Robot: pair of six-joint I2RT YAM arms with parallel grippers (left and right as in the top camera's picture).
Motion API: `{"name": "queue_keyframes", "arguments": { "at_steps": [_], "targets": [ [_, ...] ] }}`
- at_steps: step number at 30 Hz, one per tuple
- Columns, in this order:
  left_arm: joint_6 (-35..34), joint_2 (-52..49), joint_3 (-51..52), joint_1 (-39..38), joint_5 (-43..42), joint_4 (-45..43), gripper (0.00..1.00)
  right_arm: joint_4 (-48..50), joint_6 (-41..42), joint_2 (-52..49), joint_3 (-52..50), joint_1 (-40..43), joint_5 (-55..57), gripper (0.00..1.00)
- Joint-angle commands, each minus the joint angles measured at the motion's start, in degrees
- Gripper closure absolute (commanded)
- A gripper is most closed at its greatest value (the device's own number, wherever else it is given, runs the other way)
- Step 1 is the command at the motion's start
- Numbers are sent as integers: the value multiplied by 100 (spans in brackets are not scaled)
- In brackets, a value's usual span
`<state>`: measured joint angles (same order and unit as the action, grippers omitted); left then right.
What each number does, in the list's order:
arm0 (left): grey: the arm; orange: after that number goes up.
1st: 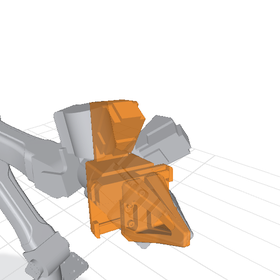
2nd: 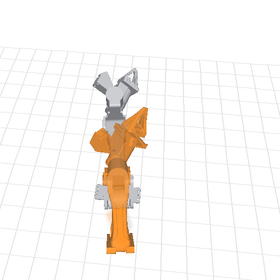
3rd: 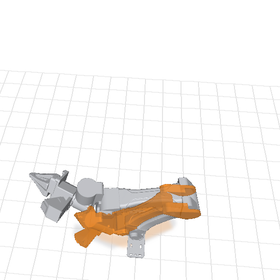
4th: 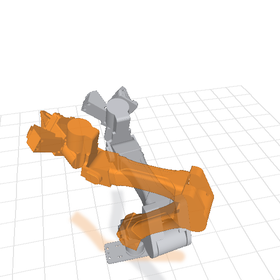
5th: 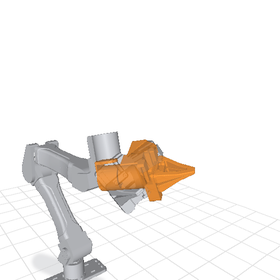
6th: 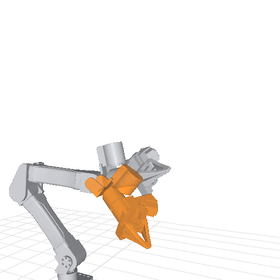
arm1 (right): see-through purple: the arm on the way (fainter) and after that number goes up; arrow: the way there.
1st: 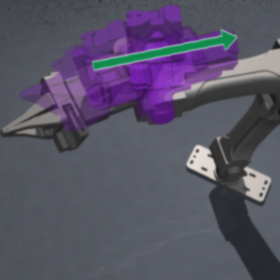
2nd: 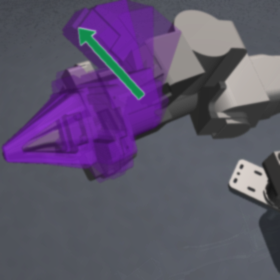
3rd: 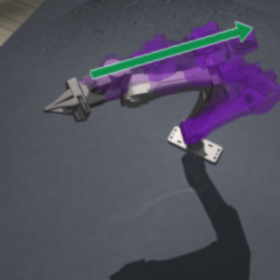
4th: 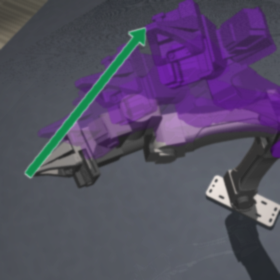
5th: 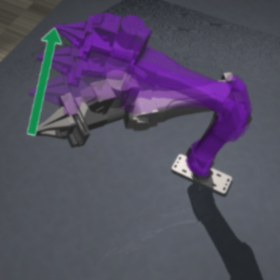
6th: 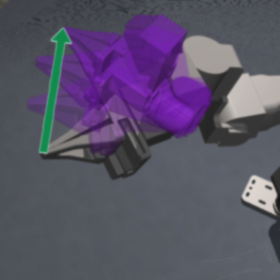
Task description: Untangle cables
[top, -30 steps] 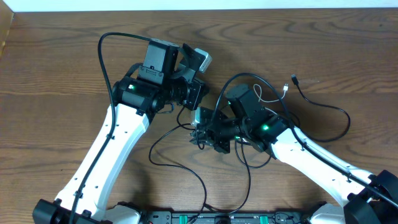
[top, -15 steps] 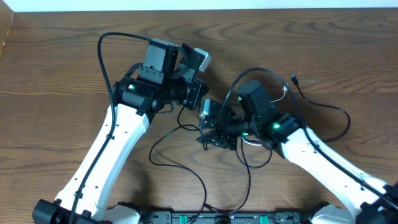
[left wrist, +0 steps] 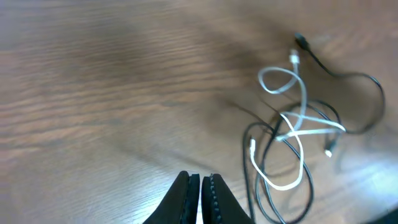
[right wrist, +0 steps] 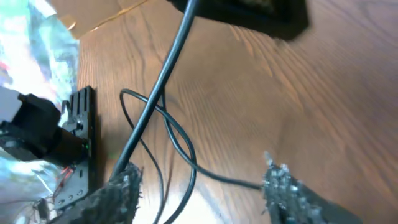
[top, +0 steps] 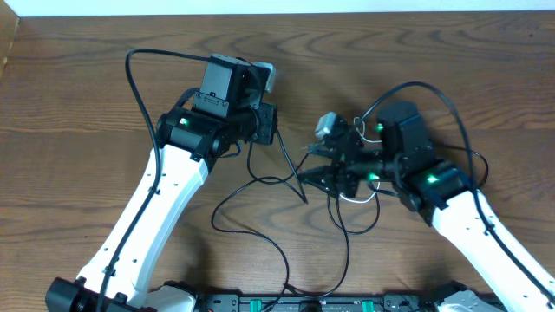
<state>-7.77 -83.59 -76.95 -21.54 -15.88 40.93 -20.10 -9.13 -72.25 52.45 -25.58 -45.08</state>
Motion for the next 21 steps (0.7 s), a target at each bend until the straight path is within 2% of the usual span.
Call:
{"name": "queue_keyframes", "arguments": {
  "at_steps": [1,6,13,21],
  "targets": [
    [-765,-20,-9,-2,533,9,92,-221,437,122,68,221,-20,36],
    [-1366,-20,-9,-2,614,11,92,-802,439,120,68,380,17,37],
    [-1416,-20,-9,-2,752,63,92,-1344,442,120,68,387,815,37],
    [-1421,-26,-9,186,2516,452,93,-1784,994,118,66,387,2426,35]
  ]
}}
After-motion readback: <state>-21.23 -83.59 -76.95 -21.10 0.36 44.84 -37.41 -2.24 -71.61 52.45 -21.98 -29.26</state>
